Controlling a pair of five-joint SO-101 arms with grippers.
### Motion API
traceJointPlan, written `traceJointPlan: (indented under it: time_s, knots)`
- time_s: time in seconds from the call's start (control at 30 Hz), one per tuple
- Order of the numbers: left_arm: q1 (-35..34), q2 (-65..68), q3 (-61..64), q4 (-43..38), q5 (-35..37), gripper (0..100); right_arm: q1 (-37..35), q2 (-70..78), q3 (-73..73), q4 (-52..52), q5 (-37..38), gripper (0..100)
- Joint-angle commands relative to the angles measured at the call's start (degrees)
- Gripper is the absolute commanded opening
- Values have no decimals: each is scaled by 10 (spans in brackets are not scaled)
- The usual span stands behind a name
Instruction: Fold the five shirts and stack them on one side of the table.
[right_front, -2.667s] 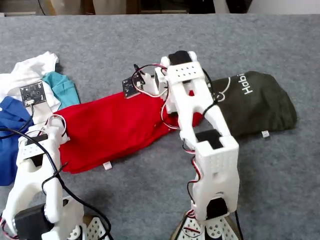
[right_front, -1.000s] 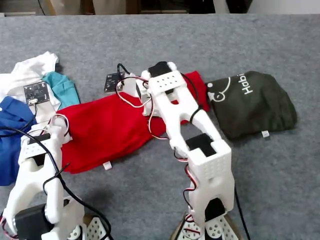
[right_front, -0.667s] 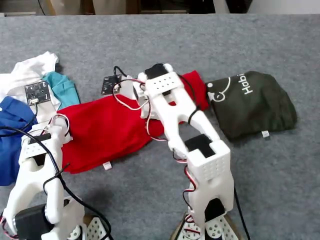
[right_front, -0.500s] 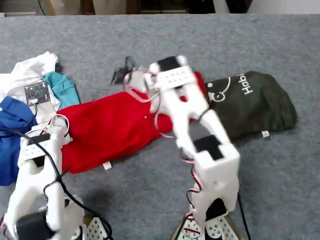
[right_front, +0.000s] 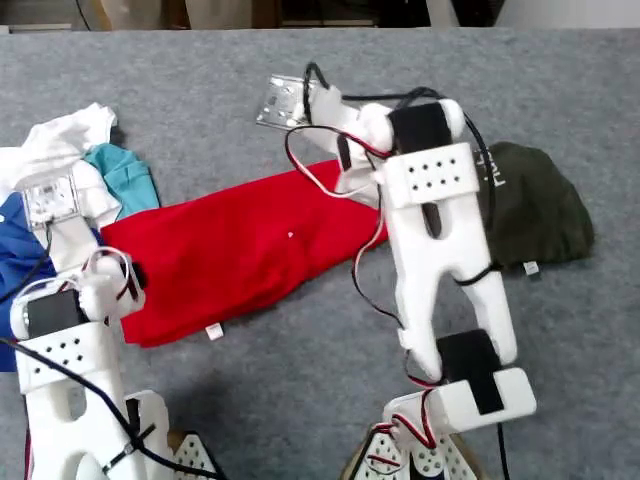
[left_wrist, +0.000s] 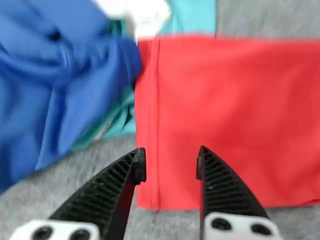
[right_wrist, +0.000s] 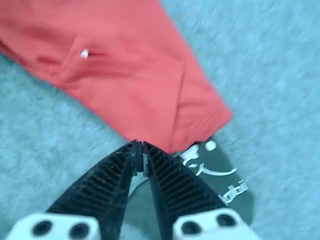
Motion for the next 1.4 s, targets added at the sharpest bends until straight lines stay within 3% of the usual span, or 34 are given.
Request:
traceJointPlan:
  time_s: [0.0, 0.67, 0.83, 0.9, 1.0, 1.17, 1.37]
  knots:
    - [-19, 29, 14, -26, 0, 182, 12, -38, 40, 4, -5, 2]
    - [-14, 387, -55, -156, 33, 178, 8, -48, 72, 3, -5, 2]
    - [-7, 421, -81, -152, 32, 63, 10, -49, 68, 3, -5, 2]
    - [14, 421, -82, -151, 32, 13, 10, -51, 65, 3, -7, 2]
    - [64, 419, -84, -143, 33, 18, 11, -67, 53, 3, -9, 2]
    - [160, 419, -144, -59, 34, 19, 13, -130, 30, -12, -20, 2]
    - [234, 419, -274, 24, 35, 19, 64, -196, 36, -84, -66, 2]
